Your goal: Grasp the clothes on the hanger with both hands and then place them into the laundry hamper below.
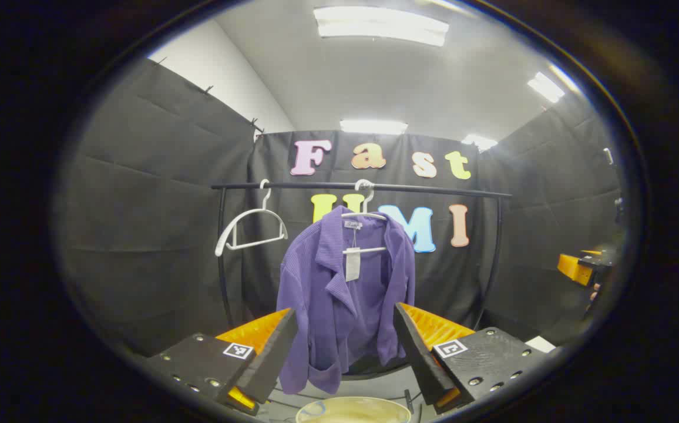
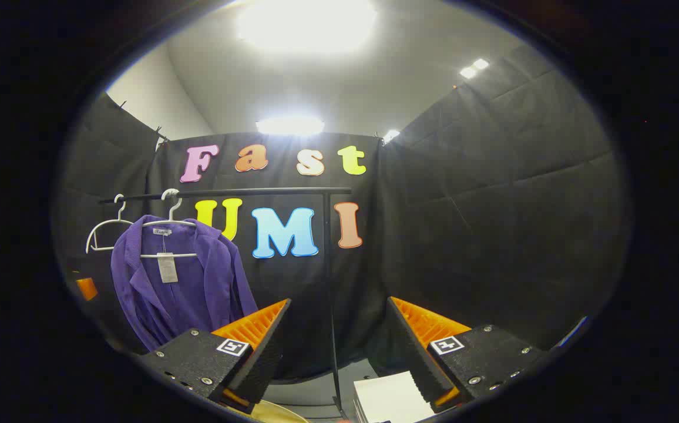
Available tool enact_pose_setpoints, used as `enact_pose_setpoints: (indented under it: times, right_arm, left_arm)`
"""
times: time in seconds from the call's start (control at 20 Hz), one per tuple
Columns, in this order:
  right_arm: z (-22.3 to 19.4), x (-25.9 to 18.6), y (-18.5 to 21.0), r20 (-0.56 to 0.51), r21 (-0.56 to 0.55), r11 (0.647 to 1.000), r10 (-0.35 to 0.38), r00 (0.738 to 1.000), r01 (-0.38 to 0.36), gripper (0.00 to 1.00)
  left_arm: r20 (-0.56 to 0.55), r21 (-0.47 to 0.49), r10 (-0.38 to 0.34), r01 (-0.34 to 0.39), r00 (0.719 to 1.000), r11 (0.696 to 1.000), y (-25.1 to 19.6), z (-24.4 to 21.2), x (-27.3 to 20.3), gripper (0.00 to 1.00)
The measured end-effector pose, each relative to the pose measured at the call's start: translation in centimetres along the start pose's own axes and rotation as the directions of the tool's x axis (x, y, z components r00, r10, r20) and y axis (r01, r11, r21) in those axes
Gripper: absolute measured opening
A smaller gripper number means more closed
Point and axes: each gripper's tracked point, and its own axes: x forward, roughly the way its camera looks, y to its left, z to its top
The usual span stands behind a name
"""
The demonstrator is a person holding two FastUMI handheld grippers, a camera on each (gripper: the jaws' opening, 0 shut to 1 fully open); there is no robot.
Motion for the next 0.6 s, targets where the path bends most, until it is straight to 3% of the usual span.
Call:
enact_pose_setpoints:
  times: [0.1,0.25,0.3,0.55,0.6]
  right_arm:
    - [0.1,-0.2,0.4,0.0,0.006,1.0,0.01,1.0,-0.01,0.96]
    - [0.0,-0.3,0.7,0.0,-0.001,1.0,0.022,1.0,-0.022,0.96]
    - [-0.2,-0.2,0.7,-0.004,-0.006,1.0,0.025,1.0,-0.025,0.96]
    - [-0.4,-0.4,0.8,-0.012,0.0,0.999,0.032,0.999,-0.032,0.96]
    - [-0.4,-0.4,0.9,-0.014,0.0,0.999,0.034,0.999,-0.034,0.96]
  left_arm:
    - [-0.007,0.013,0.003,-0.003,1.0,1.0,0.1,-0.6,0.0,0.95]
    - [-0.013,0.021,0.016,-0.015,1.0,1.0,0.7,-1.0,-1.6,0.99]
    - [-0.015,0.013,0.013,-0.013,1.0,1.0,0.6,-1.3,-2.0,0.94]
    - [-0.025,0.004,0.019,-0.019,1.0,1.0,0.7,-2.0,-2.0,0.95]
    - [-0.027,0.004,0.021,-0.021,0.999,1.0,0.8,-2.1,-2.1,0.99]
